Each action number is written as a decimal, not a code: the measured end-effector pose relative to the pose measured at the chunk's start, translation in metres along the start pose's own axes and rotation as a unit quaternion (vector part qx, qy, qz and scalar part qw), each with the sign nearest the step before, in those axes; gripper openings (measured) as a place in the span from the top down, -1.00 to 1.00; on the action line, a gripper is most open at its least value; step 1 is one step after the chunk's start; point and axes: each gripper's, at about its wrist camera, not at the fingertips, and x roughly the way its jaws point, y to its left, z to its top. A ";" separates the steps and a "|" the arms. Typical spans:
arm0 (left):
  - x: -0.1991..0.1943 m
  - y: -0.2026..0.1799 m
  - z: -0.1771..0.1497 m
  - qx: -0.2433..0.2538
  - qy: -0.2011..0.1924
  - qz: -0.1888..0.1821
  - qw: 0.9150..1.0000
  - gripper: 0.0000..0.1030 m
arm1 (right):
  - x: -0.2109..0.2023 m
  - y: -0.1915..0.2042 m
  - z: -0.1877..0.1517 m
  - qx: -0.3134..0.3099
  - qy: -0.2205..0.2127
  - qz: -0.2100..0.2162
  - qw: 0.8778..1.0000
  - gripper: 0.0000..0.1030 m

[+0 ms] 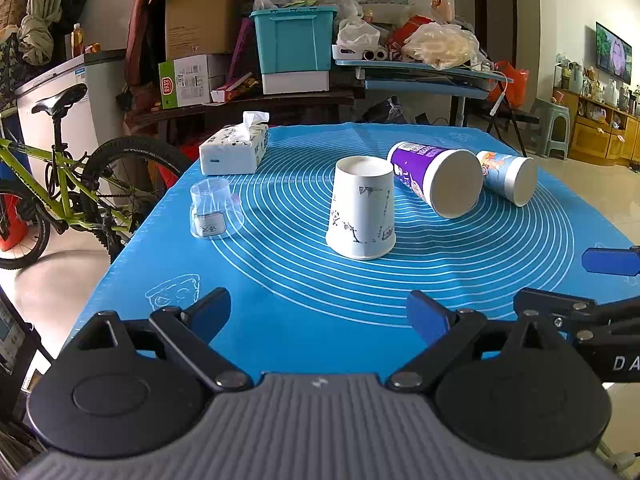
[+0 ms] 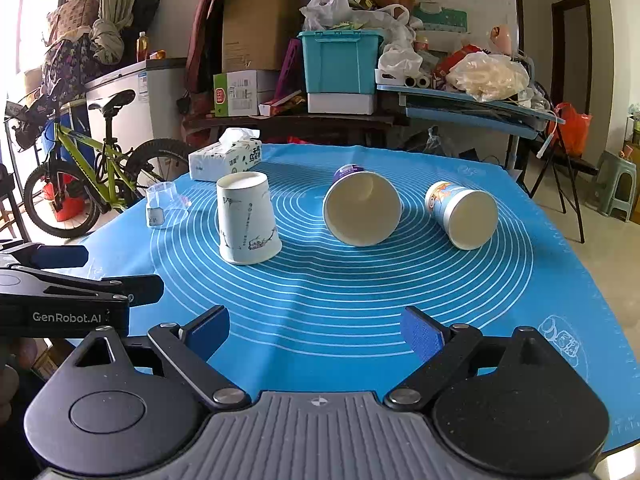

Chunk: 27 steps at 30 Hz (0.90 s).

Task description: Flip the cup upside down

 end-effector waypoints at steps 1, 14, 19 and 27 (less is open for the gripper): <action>0.000 0.000 0.000 0.000 0.000 0.000 1.000 -0.82 | 0.000 0.000 0.000 0.000 0.000 0.000 1.000 -0.82; 0.000 0.000 0.000 0.000 0.001 0.001 1.000 -0.82 | 0.002 -0.001 0.000 0.000 0.003 0.004 1.000 -0.82; 0.000 0.001 0.000 0.000 0.001 0.001 1.000 -0.82 | 0.003 -0.001 0.000 0.000 0.006 0.006 1.000 -0.81; 0.000 0.001 0.000 0.000 0.001 0.001 1.000 -0.82 | 0.004 -0.001 0.000 0.000 0.006 0.007 1.000 -0.81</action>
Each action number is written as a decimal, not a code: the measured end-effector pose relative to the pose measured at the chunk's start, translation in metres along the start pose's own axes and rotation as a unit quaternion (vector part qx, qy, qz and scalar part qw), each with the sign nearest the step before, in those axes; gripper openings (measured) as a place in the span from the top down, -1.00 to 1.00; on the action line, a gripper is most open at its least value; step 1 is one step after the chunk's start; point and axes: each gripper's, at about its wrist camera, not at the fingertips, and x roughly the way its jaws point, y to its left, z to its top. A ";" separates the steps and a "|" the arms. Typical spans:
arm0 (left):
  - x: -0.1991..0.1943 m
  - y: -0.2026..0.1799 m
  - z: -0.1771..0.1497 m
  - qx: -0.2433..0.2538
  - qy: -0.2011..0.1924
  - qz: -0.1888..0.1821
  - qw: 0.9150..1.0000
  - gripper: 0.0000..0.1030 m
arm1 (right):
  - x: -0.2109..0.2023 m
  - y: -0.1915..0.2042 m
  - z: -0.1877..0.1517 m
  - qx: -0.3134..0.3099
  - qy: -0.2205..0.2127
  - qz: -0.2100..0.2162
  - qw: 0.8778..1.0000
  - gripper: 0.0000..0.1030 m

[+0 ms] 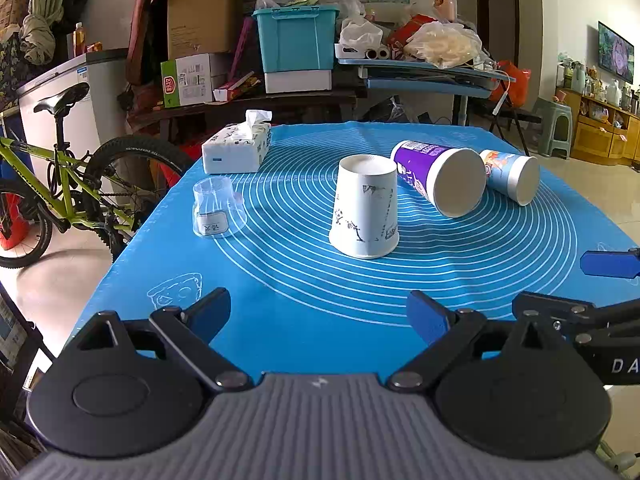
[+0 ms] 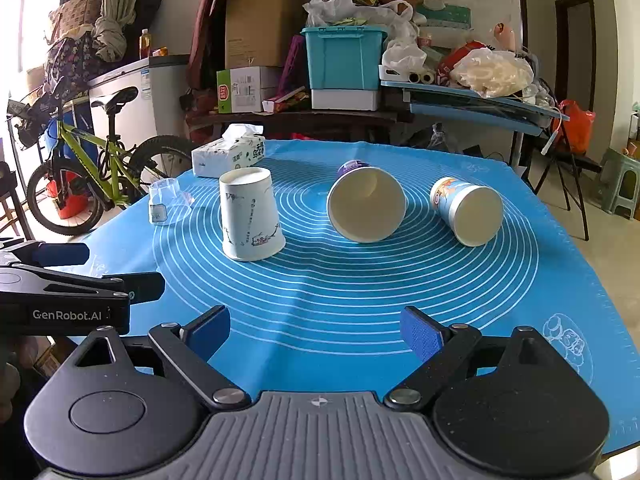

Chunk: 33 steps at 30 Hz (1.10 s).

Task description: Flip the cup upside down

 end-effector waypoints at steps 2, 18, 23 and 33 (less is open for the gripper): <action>0.000 0.000 0.000 0.000 0.000 0.001 1.000 -0.82 | 0.001 0.000 0.000 0.000 0.001 0.001 1.000 -0.81; -0.001 0.003 0.000 -0.002 0.001 0.001 1.000 -0.82 | 0.005 -0.001 0.000 0.000 0.007 0.006 1.000 -0.80; -0.001 0.003 0.000 -0.001 0.001 0.001 1.000 -0.82 | 0.005 -0.001 0.000 -0.001 0.007 0.006 1.000 -0.80; -0.001 0.003 0.000 -0.001 0.002 0.002 1.000 -0.82 | 0.006 -0.001 0.000 -0.001 0.009 0.009 1.000 -0.80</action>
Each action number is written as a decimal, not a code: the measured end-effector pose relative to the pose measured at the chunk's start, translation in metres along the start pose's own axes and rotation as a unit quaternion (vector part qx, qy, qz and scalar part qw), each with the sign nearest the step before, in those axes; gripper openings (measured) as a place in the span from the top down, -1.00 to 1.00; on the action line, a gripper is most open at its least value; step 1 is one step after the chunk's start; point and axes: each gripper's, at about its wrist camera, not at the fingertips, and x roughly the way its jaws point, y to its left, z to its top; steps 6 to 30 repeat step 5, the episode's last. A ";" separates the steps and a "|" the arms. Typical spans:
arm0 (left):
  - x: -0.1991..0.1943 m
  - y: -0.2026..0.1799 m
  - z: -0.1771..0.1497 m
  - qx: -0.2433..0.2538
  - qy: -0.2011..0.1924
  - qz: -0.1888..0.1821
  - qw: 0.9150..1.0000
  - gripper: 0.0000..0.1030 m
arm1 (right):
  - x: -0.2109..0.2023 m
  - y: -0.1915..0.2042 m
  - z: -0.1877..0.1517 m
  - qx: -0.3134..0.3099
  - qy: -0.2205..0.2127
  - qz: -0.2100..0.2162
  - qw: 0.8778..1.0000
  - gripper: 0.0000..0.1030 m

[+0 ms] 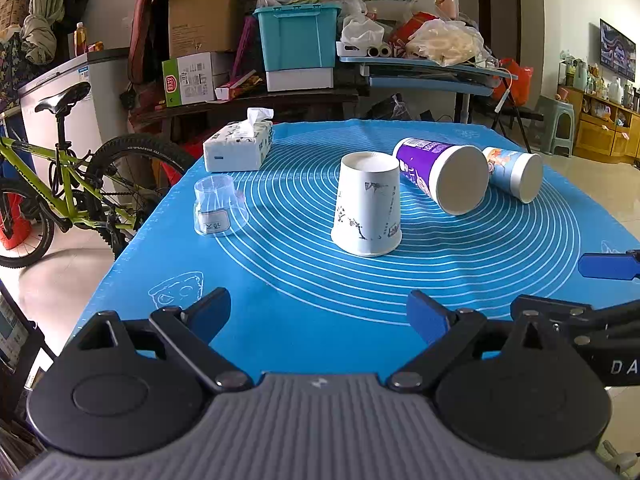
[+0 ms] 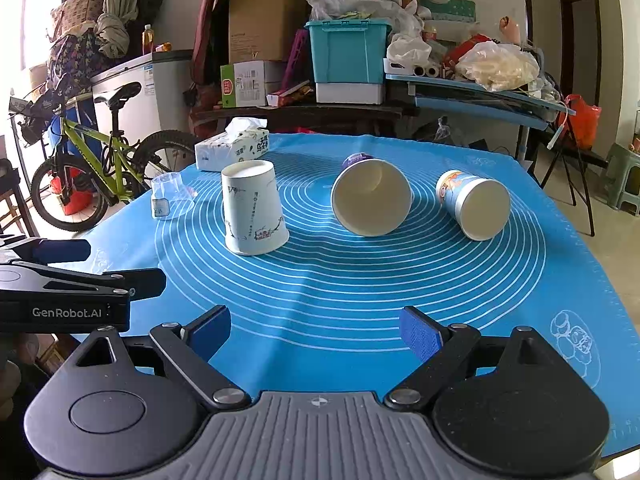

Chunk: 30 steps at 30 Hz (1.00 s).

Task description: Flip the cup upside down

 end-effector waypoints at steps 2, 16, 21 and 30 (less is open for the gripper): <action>0.000 0.000 0.000 0.000 0.000 0.000 1.000 -0.82 | 0.001 0.001 0.000 0.000 0.002 0.002 1.000 -0.80; 0.000 0.001 0.000 0.001 0.000 0.001 1.000 -0.82 | 0.002 0.001 -0.001 0.001 0.003 0.003 1.000 -0.80; 0.000 0.001 0.000 0.001 0.000 0.001 1.000 -0.82 | 0.002 0.001 -0.001 0.001 0.003 0.003 1.000 -0.80; 0.000 0.001 0.000 0.001 0.000 0.001 1.000 -0.82 | 0.002 0.001 -0.001 0.001 0.003 0.003 1.000 -0.80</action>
